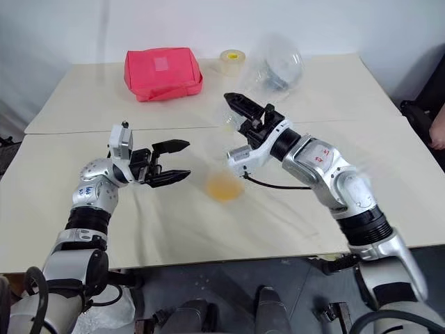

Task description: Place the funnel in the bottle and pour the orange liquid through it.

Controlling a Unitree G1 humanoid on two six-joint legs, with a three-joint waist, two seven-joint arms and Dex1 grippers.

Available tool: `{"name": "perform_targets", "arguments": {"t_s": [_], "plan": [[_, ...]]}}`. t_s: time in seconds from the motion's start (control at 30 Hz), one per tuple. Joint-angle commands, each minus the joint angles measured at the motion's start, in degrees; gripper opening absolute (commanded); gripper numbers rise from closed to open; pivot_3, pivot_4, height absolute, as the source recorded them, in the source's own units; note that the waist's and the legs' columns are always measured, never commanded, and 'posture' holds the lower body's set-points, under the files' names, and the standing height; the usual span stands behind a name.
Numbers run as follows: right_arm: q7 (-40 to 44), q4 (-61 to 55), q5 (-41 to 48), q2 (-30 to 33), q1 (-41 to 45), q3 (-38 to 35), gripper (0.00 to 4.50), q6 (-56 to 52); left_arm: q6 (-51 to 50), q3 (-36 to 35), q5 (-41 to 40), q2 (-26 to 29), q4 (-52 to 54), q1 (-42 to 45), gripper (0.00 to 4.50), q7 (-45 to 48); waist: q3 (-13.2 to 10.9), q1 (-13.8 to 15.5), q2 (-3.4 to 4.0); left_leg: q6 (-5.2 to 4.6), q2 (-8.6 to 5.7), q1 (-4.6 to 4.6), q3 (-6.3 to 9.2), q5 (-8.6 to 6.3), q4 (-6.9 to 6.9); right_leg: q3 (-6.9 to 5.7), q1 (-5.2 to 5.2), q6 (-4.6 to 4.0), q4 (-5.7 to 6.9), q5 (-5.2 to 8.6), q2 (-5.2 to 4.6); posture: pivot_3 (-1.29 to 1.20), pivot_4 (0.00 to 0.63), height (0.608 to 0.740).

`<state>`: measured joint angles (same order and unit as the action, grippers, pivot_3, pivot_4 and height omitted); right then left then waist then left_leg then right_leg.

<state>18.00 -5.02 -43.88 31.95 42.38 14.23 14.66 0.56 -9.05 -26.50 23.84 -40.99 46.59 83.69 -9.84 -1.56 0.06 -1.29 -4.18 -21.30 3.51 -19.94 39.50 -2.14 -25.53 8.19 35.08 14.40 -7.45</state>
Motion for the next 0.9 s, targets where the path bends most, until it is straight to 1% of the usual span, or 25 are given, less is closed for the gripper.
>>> {"name": "perform_targets", "arguments": {"t_s": [0.03,0.13,0.23,0.27,0.37,0.5,0.63,0.8,0.9], "plan": [[7.05,-7.81,12.38,-4.48,-1.95,-5.88,2.43,-10.68,-0.11,-0.3,0.23,0.45,0.78,1.46,4.5,-1.15,0.0,0.05,0.0,0.0,0.02,0.0,0.04,0.0,0.02,-0.01,0.01,0.0,0.0,0.0,0.01,0.0,0.15,0.74],[11.06,-14.11,21.57,-10.75,-3.52,-10.68,2.43,-24.95,-0.2,-0.03,0.81,0.76,0.25,1.86,4.5,-1.94,0.0,0.06,0.0,0.0,0.01,0.0,0.1,0.0,0.04,-0.02,0.03,0.01,0.03,-0.01,-0.01,0.0,0.15,0.74],[10.73,-19.46,30.13,-17.57,-2.93,-17.43,2.43,-40.9,0.13,0.7,2.46,1.47,-1.07,2.6,4.5,-2.66,0.0,0.1,0.0,0.0,0.02,0.0,0.15,0.0,0.05,-0.03,0.02,0.01,0.07,-0.01,-0.01,0.0,0.15,0.74],[9.58,-20.32,32.86,-19.21,-3.0,-20.81,2.43,-44.65,0.01,0.91,3.01,1.7,-1.63,2.99,4.5,-2.97,0.0,0.12,0.0,0.0,0.01,0.0,0.17,0.0,0.06,-0.03,0.01,0.01,0.15,-0.01,-0.02,0.0,0.15,0.74],[6.87,-21.47,38.31,-21.44,-3.74,-27.78,2.43,-51.67,-0.19,1.22,3.8,1.99,-3.14,4.02,4.5,-3.48,0.01,0.2,0.01,0.0,-0.06,0.01,0.27,0.0,0.09,-0.03,0.0,0.0,0.29,-0.01,-0.07,0.0,0.15,0.74],[2.82,-20.4,43.65,-22.42,-4.86,-34.73,2.43,-56.04,0.14,1.53,5.33,2.12,-4.93,5.1,4.5,-5.09,0.0,0.26,0.01,-0.01,-0.1,0.01,0.3,-0.01,0.06,-0.02,-0.03,0.0,0.35,-0.01,-0.1,0.0,0.15,0.74],[0.32,-16.25,46.1,-20.99,-8.36,-38.24,2.43,-54.02,0.86,1.54,6.22,1.86,-6.18,5.87,4.5,-5.85,0.01,0.05,0.01,-0.01,-0.11,0.02,0.28,-0.01,0.03,-0.01,-0.05,0.0,0.37,-0.01,-0.09,0.0,0.15,0.74],[-1.79,-14.34,48.3,-19.94,-11.19,-38.5,2.43,-52.0,1.17,1.76,7.52,1.94,-7.2,6.1,4.5,-7.44,0.0,-0.03,0.01,-0.01,-0.1,0.05,0.22,-0.01,-0.01,0.03,-0.08,0.01,0.39,-0.01,-0.09,0.0,0.15,0.74],[-2.1,-15.12,48.68,-19.29,-13.08,-36.75,2.43,-50.46,0.74,1.29,7.35,1.87,-6.98,5.93,4.5,-8.3,0.0,-0.08,0.01,0.0,-0.09,0.06,0.18,0.0,-0.04,0.05,-0.12,0.0,0.41,-0.01,-0.08,0.0,0.15,0.74]]}}
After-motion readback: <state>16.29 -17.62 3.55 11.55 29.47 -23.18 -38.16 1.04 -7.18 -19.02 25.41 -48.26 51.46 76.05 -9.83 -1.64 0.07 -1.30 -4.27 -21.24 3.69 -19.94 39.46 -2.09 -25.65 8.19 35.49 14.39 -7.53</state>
